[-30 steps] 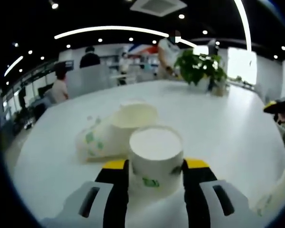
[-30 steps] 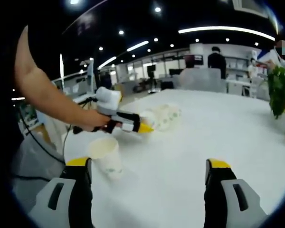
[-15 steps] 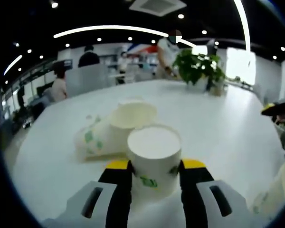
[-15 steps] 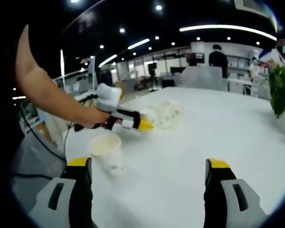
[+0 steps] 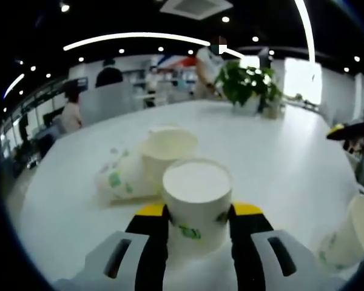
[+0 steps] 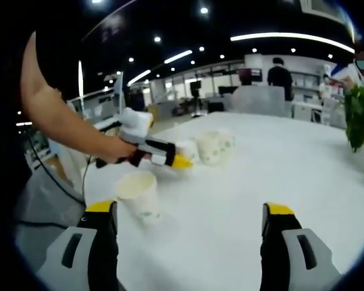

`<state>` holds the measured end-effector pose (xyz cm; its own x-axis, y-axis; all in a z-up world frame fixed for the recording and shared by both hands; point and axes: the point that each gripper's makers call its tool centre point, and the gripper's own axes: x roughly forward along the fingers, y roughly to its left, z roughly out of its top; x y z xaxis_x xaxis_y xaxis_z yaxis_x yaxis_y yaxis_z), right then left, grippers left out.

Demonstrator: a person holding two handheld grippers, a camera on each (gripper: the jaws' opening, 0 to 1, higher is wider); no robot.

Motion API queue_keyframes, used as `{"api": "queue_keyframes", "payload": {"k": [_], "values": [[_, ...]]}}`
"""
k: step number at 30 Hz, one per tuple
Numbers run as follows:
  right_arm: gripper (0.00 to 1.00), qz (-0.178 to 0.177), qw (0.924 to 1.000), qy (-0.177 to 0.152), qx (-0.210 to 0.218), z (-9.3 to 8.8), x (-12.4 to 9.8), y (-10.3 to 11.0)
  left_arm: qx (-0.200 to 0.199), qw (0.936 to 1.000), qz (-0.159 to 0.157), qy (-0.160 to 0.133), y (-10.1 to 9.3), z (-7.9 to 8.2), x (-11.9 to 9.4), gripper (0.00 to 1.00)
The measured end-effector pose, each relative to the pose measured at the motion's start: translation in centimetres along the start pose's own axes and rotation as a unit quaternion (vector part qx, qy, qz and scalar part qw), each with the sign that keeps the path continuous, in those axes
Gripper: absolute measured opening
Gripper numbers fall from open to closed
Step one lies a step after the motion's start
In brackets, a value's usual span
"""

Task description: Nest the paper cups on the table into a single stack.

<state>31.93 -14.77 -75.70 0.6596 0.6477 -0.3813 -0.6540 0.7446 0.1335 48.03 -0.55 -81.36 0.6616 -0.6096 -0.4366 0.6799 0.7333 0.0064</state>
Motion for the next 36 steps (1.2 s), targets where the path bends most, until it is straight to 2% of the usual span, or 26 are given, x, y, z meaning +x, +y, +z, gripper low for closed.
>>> {"api": "queue_keyframes", "payload": {"k": [19,23,25,36], "values": [[0.97,0.003,1.0000,-0.002,-0.003,0.3,0.3,0.4,-0.004,0.9998,-0.019,-0.001,0.3,0.5,-1.5,0.37],[0.98,-0.001,0.9999,0.005,-0.011,-0.1,0.5,0.1,0.002,0.9995,-0.032,-0.003,0.0,1.0,-1.9,0.37],[0.99,0.002,0.9994,0.015,-0.032,-0.5,0.4,-0.1,0.000,0.9991,-0.042,0.001,-0.2,1.0,-2.1,0.37],[1.00,0.003,0.9985,0.022,-0.049,-0.6,0.3,-1.4,0.013,0.9983,-0.057,-0.005,0.1,2.6,-2.9,0.38]]}}
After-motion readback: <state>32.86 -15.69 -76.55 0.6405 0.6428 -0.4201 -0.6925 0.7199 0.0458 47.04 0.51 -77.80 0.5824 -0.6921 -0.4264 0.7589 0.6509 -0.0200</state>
